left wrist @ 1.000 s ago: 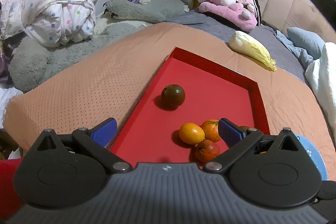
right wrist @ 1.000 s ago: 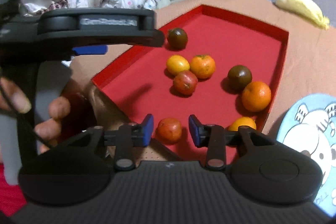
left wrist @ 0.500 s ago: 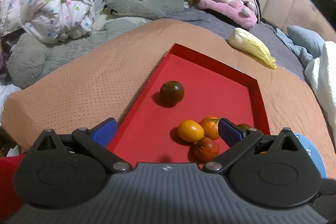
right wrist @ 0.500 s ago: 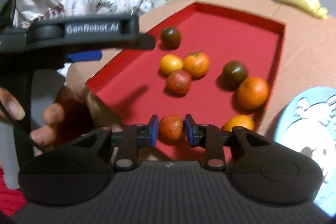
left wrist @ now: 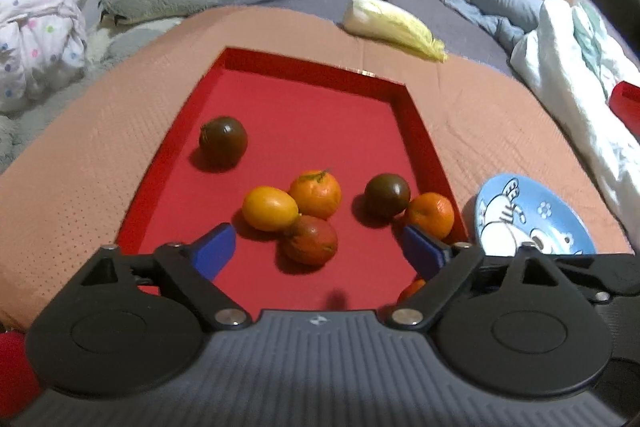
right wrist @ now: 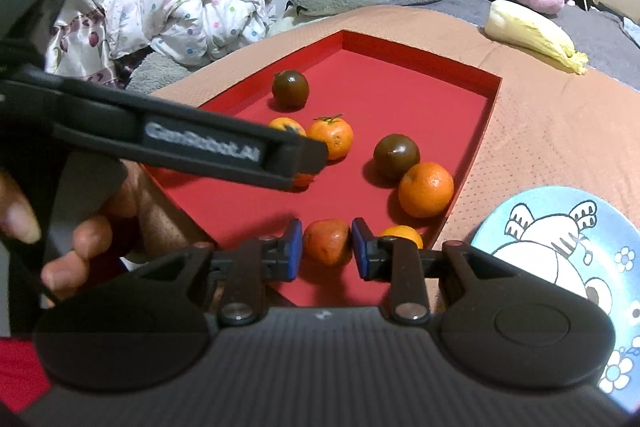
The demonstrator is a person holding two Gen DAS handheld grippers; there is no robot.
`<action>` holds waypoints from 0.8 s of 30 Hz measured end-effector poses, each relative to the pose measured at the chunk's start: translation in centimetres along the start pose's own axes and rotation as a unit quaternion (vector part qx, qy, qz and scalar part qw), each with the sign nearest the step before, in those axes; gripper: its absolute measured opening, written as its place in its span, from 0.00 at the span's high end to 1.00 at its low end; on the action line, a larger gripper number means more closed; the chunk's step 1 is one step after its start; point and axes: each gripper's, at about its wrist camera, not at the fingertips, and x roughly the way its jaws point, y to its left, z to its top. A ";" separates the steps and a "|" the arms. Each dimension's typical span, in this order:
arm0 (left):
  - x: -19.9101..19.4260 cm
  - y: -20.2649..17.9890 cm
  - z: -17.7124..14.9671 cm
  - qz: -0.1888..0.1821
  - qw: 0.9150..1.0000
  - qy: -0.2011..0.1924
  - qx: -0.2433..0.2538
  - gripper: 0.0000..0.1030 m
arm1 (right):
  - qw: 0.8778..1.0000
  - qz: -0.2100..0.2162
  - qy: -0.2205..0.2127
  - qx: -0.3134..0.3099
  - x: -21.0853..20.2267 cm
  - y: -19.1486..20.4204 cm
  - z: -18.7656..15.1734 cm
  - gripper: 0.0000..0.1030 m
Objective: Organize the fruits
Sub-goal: 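Close the right tool on a small red fruit while the left tool grasps another red fruit, then carry both held red fruits from the tray over the blue plate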
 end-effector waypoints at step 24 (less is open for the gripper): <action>2.8 -0.2 0.2 0.007 1.000 0.027 0.002 0.61 | 1.000 -0.007 -0.010 0.002 -0.9 -0.4 -0.5 0.71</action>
